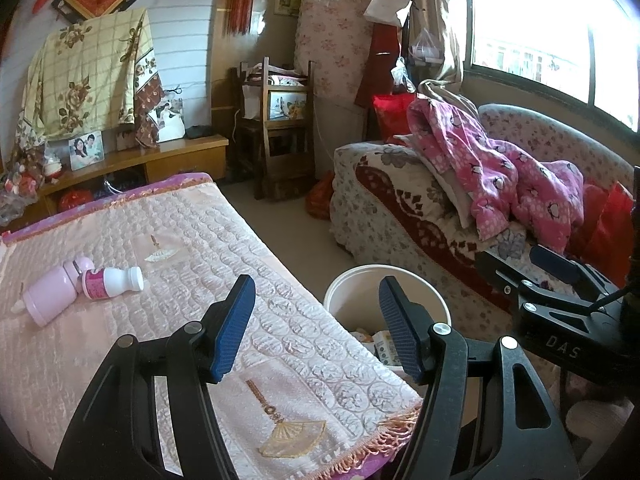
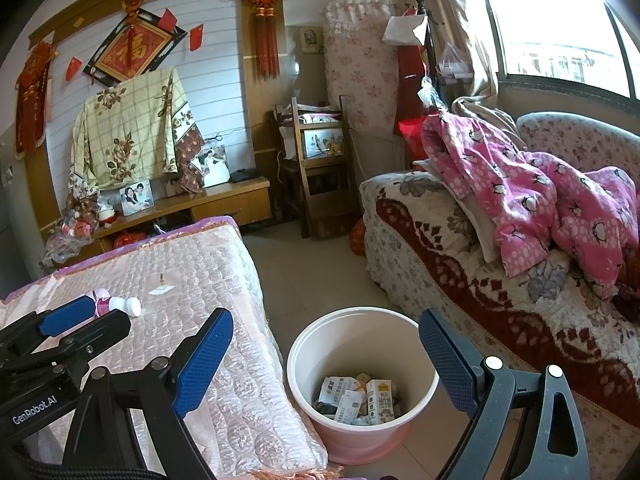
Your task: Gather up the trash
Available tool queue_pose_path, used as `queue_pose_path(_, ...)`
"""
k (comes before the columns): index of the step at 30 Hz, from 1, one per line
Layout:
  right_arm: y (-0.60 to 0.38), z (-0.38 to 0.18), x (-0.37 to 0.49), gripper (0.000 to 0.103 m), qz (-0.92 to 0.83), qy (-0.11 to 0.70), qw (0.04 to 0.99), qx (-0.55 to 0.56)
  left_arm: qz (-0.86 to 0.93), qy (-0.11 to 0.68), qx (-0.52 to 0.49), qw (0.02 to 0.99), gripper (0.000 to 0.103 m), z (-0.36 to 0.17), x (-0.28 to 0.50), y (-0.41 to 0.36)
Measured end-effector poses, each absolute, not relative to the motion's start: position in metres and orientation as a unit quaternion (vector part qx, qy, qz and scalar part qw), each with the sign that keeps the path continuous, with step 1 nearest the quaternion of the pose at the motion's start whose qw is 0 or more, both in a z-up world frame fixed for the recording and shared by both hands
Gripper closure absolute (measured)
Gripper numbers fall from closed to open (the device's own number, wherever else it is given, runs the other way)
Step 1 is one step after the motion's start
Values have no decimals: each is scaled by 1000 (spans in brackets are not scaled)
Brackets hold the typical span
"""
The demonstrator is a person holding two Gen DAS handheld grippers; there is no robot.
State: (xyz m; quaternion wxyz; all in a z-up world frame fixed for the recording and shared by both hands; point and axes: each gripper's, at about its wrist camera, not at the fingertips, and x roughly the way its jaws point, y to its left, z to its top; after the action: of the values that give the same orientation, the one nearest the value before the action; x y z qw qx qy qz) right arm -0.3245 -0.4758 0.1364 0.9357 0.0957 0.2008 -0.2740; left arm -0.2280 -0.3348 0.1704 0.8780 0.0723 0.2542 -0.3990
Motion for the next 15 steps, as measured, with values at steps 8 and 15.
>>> queue_pose_path(8,-478,134,-328,10,-274,203,935,96,-405,255,69,875,40,170,-227,-336)
queue_pose_path(15,-479,131,-330,10,-275,205,935,96,-406,252,71,875,40,168,-227,-335)
